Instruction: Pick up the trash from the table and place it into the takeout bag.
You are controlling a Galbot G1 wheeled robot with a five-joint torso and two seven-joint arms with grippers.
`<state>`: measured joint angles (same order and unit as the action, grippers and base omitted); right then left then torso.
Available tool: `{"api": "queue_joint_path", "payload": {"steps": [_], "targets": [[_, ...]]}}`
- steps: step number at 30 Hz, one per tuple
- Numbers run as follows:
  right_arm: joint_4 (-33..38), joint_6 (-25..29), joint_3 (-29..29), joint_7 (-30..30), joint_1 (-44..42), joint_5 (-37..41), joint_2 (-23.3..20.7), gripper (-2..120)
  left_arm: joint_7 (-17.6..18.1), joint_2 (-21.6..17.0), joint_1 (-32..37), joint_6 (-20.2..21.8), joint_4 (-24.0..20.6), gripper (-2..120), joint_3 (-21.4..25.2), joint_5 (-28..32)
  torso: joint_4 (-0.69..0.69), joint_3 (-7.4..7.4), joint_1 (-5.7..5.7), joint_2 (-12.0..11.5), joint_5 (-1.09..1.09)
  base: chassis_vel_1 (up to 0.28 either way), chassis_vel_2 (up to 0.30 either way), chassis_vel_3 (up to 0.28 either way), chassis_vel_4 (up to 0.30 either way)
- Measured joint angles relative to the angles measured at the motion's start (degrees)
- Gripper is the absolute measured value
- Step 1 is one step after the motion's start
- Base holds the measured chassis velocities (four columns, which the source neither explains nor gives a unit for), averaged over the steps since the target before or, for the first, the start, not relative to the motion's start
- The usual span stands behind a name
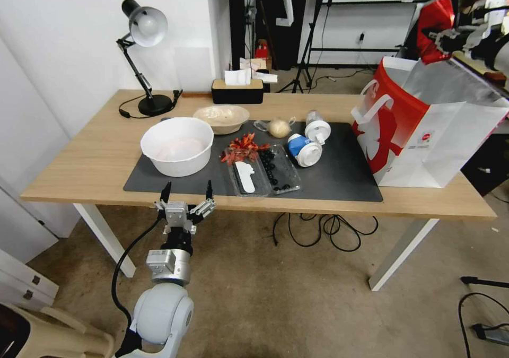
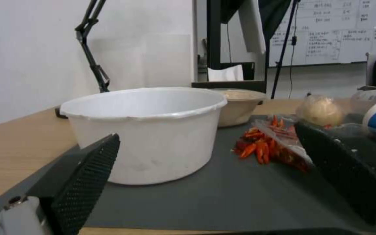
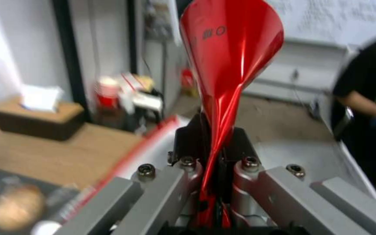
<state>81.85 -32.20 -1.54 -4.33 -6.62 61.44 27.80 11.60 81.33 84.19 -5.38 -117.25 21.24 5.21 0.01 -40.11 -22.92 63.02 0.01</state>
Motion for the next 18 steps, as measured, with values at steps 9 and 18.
{"api": "queue_joint_path", "payload": {"steps": [9,18], "targets": [[0.17,-2.47,0.1,0.09,-1.27,-1.18,1.07,25,0.03,0.09,-0.03,-0.04,0.14,100,0.32,0.04,0.0,0.0,0.0,0.0,-0.01,0.0,0.0,0.0,0.0],[0.12,-2.81,0.63,0.03,-1.29,-1.39,0.58,55,0.02,0.23,-0.25,-0.04,0.57,100,0.12,0.01,-0.01,0.0,0.0,0.0,-0.01,0.0,0.0,0.0,0.0]]}}
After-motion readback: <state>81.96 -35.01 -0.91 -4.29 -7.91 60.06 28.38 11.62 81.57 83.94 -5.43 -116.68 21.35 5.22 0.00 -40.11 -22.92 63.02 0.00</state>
